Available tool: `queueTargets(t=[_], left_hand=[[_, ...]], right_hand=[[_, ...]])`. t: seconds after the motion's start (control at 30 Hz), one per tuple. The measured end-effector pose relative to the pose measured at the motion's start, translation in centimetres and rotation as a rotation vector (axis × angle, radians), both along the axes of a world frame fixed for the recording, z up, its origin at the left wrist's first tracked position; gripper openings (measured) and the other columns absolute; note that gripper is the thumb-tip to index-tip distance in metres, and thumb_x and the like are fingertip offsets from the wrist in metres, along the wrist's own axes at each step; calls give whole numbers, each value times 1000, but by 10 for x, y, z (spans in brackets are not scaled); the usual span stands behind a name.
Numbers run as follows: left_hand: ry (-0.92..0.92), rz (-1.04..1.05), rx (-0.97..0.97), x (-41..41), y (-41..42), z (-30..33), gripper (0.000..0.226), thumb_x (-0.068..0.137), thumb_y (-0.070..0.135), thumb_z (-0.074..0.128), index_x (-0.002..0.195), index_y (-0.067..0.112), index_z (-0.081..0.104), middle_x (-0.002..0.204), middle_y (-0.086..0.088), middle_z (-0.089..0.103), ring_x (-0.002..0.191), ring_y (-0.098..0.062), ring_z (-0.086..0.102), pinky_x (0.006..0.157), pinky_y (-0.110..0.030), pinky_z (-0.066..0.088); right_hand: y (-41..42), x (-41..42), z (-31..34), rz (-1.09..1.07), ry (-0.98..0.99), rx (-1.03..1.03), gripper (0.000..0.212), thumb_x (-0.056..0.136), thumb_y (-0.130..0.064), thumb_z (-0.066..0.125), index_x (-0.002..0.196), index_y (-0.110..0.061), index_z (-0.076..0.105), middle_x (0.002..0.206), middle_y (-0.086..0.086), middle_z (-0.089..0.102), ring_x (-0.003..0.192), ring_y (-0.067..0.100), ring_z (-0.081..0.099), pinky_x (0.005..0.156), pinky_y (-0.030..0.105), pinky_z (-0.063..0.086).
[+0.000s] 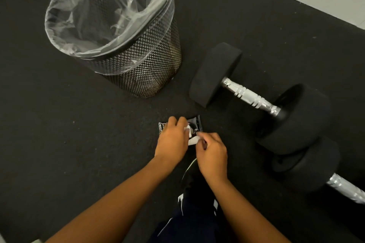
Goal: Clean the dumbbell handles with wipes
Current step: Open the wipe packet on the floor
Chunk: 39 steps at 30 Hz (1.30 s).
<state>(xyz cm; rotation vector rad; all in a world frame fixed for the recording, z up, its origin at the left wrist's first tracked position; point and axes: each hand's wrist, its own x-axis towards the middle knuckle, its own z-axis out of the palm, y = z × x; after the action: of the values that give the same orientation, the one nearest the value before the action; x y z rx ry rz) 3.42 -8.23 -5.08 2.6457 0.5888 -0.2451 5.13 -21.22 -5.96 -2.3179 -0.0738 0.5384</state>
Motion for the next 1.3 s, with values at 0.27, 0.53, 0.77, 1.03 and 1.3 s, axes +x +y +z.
queueTargets(t=[0.27,0.53,0.77,1.03,1.3], left_hand=[[-113,109,-250,-21,8,-7,35,99,10,56,134,17,56,117,-3,51,89,-17,60,78,-32,53],[-67,-8,-130,-18,6,-8,44,95,5,60,136,19,58,116,-5,54,97,-20,59,77,-34,56],[-22,-100,-40,-7,3,4,36,93,34,63,128,26,59,113,2,52,99,-16,58,75,-30,52],[67,103,-48,14,2,3,45,81,52,76,102,16,59,104,-1,57,82,-17,58,66,-25,41],[5,74,-16,7,0,6,25,91,36,65,98,12,60,101,-4,57,72,-15,50,61,-26,37]], right_hand=[[23,5,3,-70,52,-71,38,98,-24,63,136,-28,62,130,-4,59,118,13,55,81,19,41],[31,15,3,-97,104,-89,22,93,-22,70,115,-25,70,111,-3,64,107,15,61,81,29,55],[16,5,0,-211,100,21,40,94,-18,68,134,-20,60,120,0,59,103,12,62,81,24,54],[14,25,-1,-347,228,80,30,98,-13,60,127,-20,64,113,-4,66,105,13,63,84,24,48],[22,13,-2,-291,203,102,35,97,-10,61,128,-27,61,107,-11,62,105,12,65,92,37,58]])
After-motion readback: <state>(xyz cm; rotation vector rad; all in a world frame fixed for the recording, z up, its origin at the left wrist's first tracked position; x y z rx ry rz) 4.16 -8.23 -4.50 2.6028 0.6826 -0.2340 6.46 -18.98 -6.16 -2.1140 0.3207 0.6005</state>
